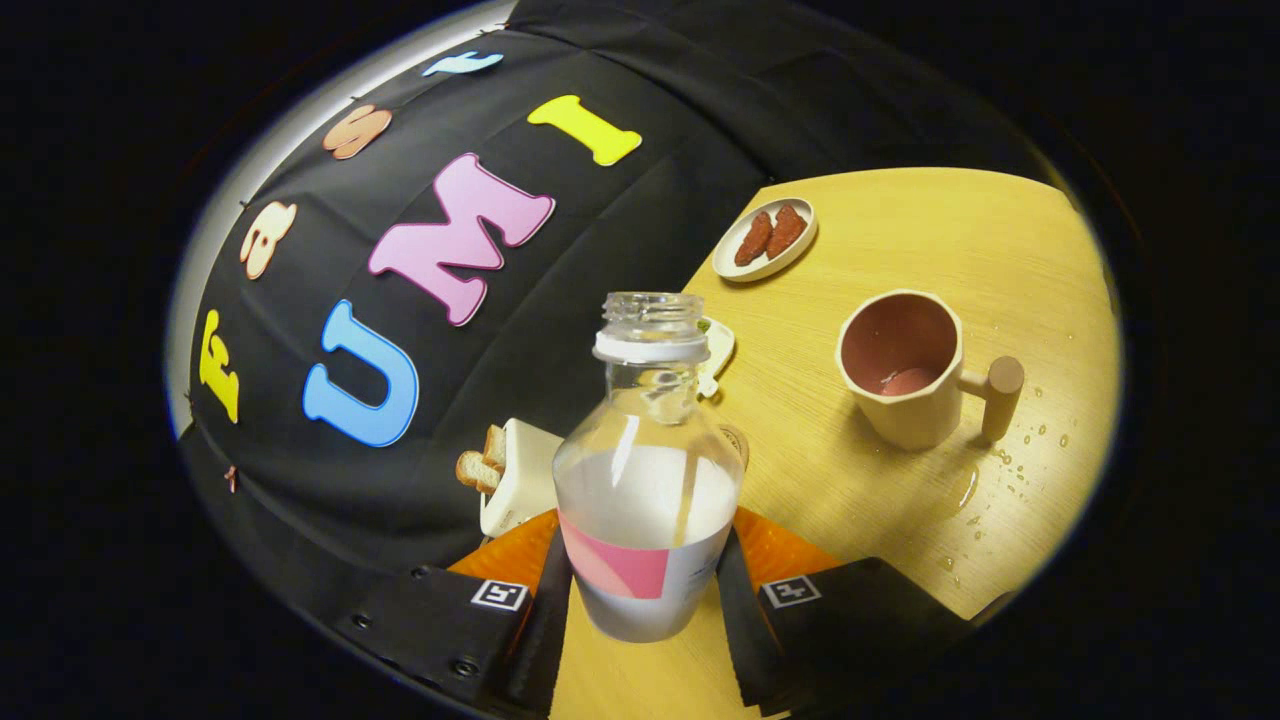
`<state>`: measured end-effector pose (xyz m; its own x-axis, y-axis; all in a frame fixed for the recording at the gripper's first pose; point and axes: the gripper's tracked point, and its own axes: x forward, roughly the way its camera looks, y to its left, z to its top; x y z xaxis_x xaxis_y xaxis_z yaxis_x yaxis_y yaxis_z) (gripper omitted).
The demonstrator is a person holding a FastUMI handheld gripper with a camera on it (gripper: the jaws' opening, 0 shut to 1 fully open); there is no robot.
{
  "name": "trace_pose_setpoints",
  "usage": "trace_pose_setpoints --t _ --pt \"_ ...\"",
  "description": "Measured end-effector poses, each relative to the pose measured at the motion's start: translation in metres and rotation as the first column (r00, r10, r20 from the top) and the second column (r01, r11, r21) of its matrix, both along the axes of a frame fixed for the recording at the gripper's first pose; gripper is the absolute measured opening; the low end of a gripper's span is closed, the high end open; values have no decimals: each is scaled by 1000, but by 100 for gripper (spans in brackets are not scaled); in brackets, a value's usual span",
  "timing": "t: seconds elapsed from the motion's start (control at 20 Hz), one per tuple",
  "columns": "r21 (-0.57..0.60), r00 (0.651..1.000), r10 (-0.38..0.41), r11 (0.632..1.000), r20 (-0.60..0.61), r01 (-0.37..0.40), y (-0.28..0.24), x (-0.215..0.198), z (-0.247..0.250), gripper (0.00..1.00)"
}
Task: Take the bottle from table, then pour the juice into the cup, finally place the bottle on the coaster
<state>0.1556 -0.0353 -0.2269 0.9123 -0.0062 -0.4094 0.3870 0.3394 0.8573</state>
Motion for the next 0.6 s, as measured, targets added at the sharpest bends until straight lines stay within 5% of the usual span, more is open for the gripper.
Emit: trace_pose_setpoints --t 0.6 --pt "384 981 -133 906 -144 179 -45 -2 -30 70"
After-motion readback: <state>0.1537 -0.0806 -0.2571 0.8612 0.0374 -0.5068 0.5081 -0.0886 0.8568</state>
